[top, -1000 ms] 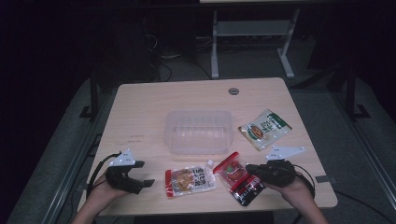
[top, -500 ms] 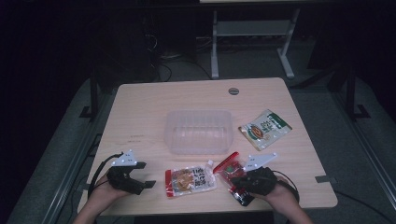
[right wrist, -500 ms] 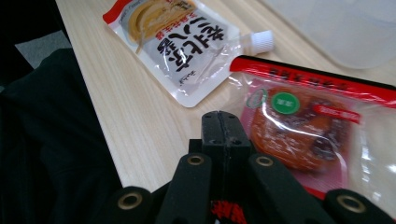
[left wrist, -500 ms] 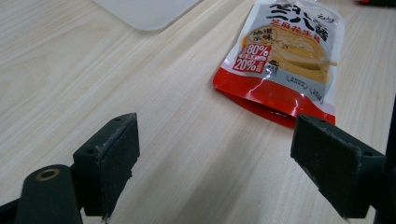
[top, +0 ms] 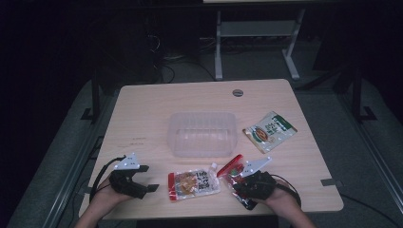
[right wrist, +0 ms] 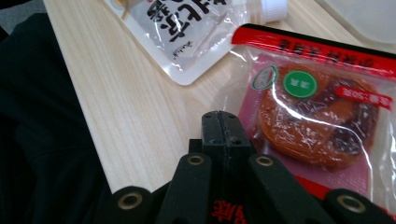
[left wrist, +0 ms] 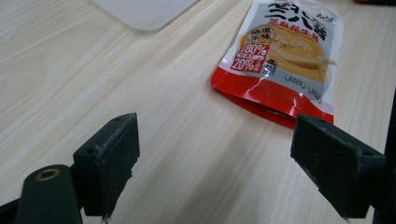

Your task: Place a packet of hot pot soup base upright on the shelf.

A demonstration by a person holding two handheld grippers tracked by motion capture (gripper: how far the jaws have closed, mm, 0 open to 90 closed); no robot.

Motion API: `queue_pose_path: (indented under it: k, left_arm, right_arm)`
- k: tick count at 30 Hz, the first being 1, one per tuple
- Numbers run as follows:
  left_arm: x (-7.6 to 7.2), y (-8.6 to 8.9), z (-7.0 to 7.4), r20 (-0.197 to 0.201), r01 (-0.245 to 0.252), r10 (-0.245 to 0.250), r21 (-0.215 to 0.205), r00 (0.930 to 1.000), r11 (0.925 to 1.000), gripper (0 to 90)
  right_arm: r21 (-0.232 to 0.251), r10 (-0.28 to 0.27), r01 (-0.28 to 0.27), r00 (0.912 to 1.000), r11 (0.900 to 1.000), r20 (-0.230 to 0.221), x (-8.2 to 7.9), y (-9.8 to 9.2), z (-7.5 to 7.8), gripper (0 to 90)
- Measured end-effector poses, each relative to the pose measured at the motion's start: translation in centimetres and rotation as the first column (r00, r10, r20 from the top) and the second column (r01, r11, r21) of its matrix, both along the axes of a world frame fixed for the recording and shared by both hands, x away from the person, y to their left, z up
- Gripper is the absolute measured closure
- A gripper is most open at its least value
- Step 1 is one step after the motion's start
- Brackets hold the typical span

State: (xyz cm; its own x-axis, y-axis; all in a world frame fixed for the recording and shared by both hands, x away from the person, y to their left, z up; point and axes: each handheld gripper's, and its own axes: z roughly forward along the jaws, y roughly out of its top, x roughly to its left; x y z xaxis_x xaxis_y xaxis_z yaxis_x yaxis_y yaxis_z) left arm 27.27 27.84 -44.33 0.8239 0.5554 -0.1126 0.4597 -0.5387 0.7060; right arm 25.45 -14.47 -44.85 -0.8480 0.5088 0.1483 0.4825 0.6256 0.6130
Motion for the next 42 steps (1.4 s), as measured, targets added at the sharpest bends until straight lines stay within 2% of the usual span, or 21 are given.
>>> queue_pose_path:
  k: [9,21,24,31,34,39,40,42]
  left_arm:
    - [-0.1,0.0,0.0,-0.001,0.0,0.0,0.0,1.0,1.0,15.1]
    - [-0.1,-0.1,0.0,-0.005,0.002,-0.002,-0.003,1.0,1.0,15.1]
    - [-0.1,-0.1,0.0,-0.006,0.002,-0.002,-0.004,1.0,1.0,15.1]
    - [-0.1,-0.2,0.0,-0.009,0.005,-0.005,-0.003,0.9999,1.0,15.1]
    - [-0.1,-0.2,0.0,-0.007,0.009,-0.009,0.0,0.9999,1.0,15.1]
    - [-0.1,-0.2,-0.1,-0.006,0.012,-0.012,-0.001,0.9999,0.9999,15.1]
    - [-0.1,-0.2,0.0,-0.006,0.013,-0.013,0.0,0.9999,0.9999,15.1]
    - [-0.1,-0.2,-0.1,-0.009,0.01,-0.01,-0.002,0.9999,0.9999,15.1]
  right_arm:
    - [-0.017,-0.021,0.021,0.9998,1.0,-0.006,0.2,-0.8,0.0,89.6]
    - [-0.016,-0.089,0.089,0.9959,0.996,-0.012,0.7,-3.2,0.1,89.6]
    - [-0.047,-0.125,0.125,0.992,0.991,-0.017,0.9,-4.0,0.0,89.6]
    - [-0.063,-0.181,0.178,0.9827,0.982,-0.04,1.5,-5.2,-0.3,89.6]
    - [-0.093,-0.2,0.196,0.9793,0.976,-0.033,1.8,-5.5,-0.6,89.7]
    - [-0.101,-0.229,0.225,0.9729,0.969,-0.03,2.1,-6.1,-0.6,89.7]
    - [-0.111,-0.247,0.243,0.9688,0.964,-0.023,2.2,-6.3,-0.5,89.7]
    - [-0.12,-0.255,0.251,0.9668,0.96,-0.017,2.2,-6.6,-0.5,89.7]
